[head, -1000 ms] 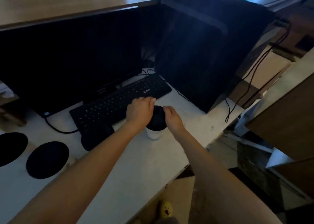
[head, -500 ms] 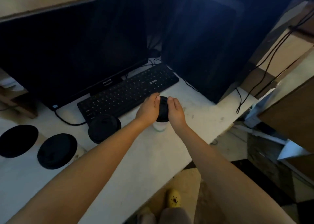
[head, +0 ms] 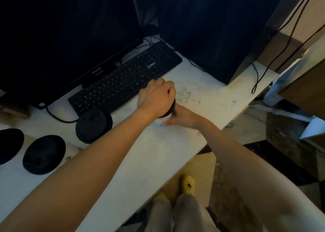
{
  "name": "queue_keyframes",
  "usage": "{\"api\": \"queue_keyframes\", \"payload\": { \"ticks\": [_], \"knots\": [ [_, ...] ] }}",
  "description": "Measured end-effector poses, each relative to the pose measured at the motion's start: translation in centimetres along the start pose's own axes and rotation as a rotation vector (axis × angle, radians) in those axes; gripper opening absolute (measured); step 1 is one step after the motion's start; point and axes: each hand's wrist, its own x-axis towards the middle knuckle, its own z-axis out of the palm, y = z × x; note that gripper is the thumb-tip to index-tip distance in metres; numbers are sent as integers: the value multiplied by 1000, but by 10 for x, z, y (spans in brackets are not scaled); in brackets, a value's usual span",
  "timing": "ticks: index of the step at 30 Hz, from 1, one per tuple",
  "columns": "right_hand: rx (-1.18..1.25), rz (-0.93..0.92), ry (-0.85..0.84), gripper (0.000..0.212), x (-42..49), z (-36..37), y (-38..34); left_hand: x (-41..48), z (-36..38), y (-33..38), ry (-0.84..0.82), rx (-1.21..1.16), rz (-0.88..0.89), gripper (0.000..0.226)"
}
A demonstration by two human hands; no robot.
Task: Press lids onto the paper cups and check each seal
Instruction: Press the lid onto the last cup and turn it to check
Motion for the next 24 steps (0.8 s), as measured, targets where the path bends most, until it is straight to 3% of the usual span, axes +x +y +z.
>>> {"api": "queue_keyframes", "payload": {
  "ticks": [9,13,15,17,19,21,24],
  "knots": [
    [-49,-58,-19,89,15,-8,21,2,8,-2,26,71,4,40],
    [-95,-86,76,91,12,0,22,3,6,-4,-11,46,45,41],
    [-107,-98,152,93,7,6,21,1,0,-4,-44,30,114,44],
    [-42,-109,268,90,2,16,21,-2,-3,-5,22,49,112,48],
    [122,-174,472,81,0,36,19,-5,-3,-7,126,-7,-90,50],
    [214,-231,695,71,4,62,16,-7,2,-6,97,-215,-305,50],
    [139,-190,793,67,2,85,12,-12,6,-9,60,-298,-283,46]
  ]
}}
